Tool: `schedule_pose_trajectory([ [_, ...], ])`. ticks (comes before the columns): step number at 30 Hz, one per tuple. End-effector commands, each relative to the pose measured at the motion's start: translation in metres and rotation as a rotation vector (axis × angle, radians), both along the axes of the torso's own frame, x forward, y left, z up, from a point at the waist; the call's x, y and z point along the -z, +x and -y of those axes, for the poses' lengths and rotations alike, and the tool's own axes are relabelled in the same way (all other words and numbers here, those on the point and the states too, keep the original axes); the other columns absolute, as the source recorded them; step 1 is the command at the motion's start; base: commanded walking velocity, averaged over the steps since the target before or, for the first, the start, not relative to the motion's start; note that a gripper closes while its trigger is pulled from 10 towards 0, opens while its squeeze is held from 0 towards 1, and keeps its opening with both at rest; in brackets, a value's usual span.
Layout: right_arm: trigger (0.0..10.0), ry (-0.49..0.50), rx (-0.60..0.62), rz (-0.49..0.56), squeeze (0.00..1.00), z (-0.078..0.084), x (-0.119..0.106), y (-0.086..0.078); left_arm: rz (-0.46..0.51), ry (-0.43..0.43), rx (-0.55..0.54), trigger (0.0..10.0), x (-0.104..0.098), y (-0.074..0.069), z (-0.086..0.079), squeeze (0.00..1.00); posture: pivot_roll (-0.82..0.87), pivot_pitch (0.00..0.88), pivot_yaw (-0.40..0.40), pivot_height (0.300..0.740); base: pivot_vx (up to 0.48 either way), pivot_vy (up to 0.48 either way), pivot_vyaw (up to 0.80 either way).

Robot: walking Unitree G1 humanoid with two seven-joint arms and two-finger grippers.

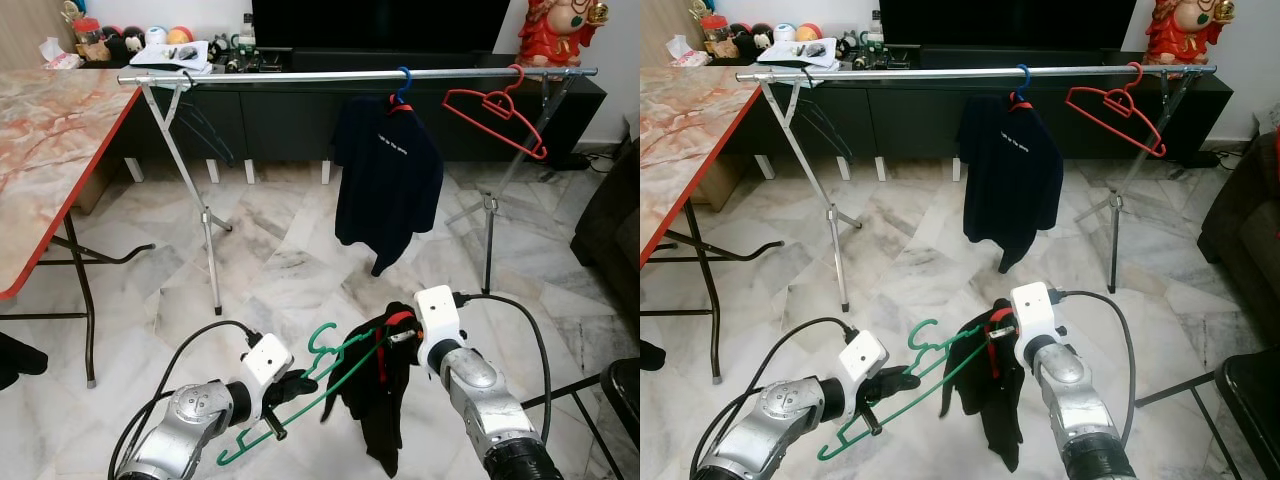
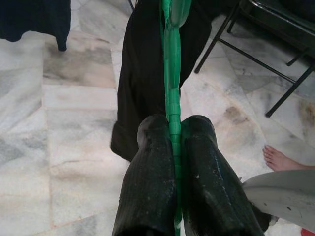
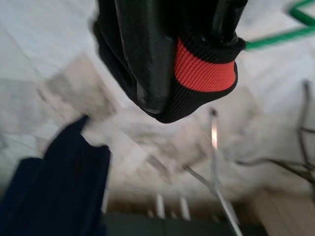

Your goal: Hang hanger

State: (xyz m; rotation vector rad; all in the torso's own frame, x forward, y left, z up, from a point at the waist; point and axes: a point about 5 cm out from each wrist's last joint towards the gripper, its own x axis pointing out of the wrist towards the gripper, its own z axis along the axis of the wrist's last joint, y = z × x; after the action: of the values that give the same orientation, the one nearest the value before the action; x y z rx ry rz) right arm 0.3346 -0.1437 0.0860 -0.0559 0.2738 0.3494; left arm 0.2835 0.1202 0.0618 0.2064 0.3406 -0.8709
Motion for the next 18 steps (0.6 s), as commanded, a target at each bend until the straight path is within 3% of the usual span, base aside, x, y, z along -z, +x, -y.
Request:
schedule_pose_trajectory([
  [1, 10.0, 0.045, -0.014, 0.045, 0.0, -0.002, -0.012, 0.0, 0.002, 0.021, 0.003, 10.0, 0.002, 0.0, 0.0, 0.0, 0.01, 0.106, -0.021, 0.74, 0.0, 0.0, 0.0],
  [9, 10.0, 0.163, -0.117, 0.065, 0.0, -0.011, -0.026, -0.017, 0.009, 0.02, -0.006, 10.0, 0.003, 0.001, 0.002, 0.0, 0.01, 0.111, -0.028, 0.74, 0.0, 0.0, 0.0],
  [11, 10.0, 0.107, -0.184, 0.055, 0.0, -0.011, -0.023, -0.024, 0.007, 0.018, -0.005, 10.0, 0.003, 0.001, 0.003, 0.0, 0.0, 0.114, -0.027, 0.74, 0.0, 0.0, 0.0],
  [12, 10.0, 0.031, -0.267, 0.069, 0.0, -0.012, -0.021, -0.031, 0.003, 0.015, -0.001, 10.0, 0.004, 0.0, 0.003, 0.0, 0.0, 0.115, -0.026, 0.74, 0.0, 0.0, 0.0],
  [18, 10.0, 0.027, -0.422, 0.131, 0.0, -0.007, -0.036, -0.042, -0.001, 0.012, 0.001, 10.0, 0.004, 0.0, 0.004, 0.0, 0.0, 0.118, -0.025, 0.74, 0.0, 0.0, 0.0],
])
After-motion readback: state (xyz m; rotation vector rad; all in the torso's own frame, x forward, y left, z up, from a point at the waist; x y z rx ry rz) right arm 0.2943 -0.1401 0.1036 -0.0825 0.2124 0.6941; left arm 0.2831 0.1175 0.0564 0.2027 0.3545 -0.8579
